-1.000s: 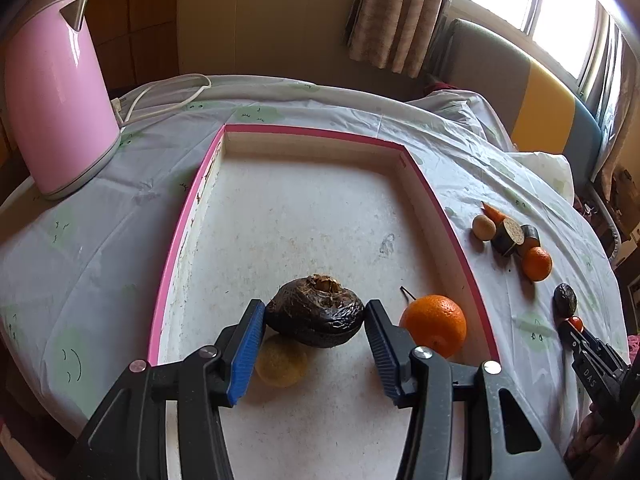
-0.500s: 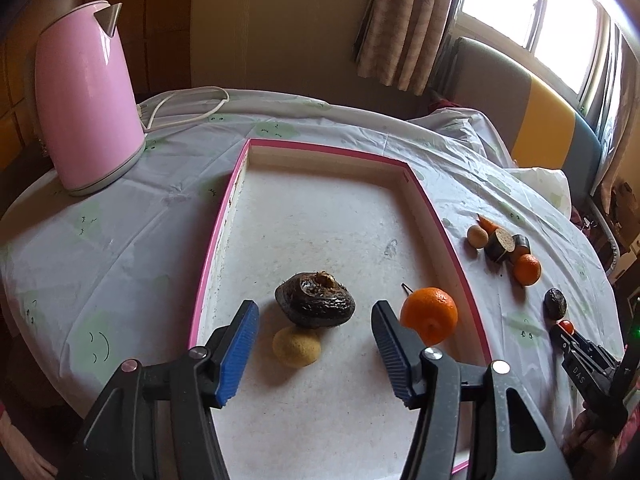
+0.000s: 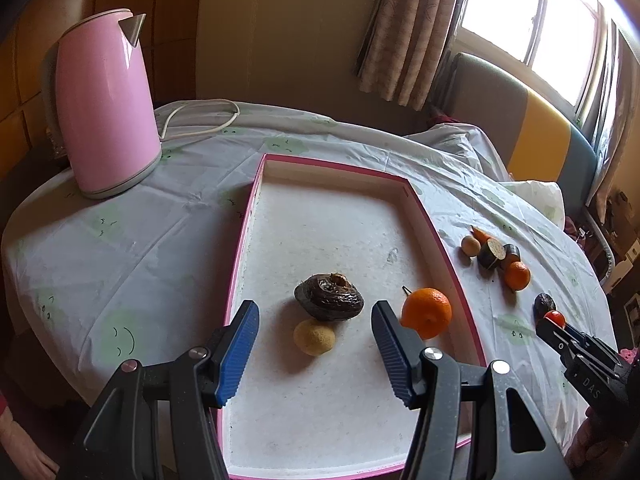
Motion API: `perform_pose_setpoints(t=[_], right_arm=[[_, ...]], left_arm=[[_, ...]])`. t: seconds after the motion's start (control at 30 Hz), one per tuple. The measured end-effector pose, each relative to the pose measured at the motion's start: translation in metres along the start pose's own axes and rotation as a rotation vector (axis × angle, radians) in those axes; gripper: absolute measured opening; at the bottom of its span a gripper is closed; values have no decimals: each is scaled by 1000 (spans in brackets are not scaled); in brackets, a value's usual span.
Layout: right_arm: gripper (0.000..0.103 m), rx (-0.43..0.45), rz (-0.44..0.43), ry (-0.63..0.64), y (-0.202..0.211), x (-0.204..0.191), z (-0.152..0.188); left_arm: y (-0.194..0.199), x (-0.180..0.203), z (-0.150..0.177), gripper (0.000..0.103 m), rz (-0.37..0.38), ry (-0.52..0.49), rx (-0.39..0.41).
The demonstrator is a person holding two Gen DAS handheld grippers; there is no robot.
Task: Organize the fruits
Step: 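Lower the tomato into the tray with the right gripper and open, then move the right gripper to the second dark root and grasp it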
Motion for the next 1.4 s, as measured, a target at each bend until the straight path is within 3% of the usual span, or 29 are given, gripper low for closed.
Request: perform_pose_setpoints(t=[0.3, 0.63, 0.77, 1.03, 1.4], right_arm=[[29, -37, -183, 181, 1, -99, 1], [31, -128, -203, 278, -29, -144, 10], [36, -121, -192, 289, -30, -150, 11], [36, -68, -165, 274, -17, -145, 8], [43, -9, -120, 146, -1, -104, 3]], left_arm=[[2, -20, 2, 59, 2, 51, -1], [6, -28, 2, 59, -11, 55, 7], [7, -25, 3, 59, -1, 43, 4], [7, -19, 4, 59, 1, 32, 1], [8, 3, 8, 59, 28, -25, -3]])
Point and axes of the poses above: each gripper's, at about its wrist camera, not at the fingertips, and y roughly against the way its jaws point, x to its right, z to its underside, the point moved 9 cm from there along -y, roughly the way its jaws point, and after that the axes turned 14 degrees about -x, right-handed, at the moved point
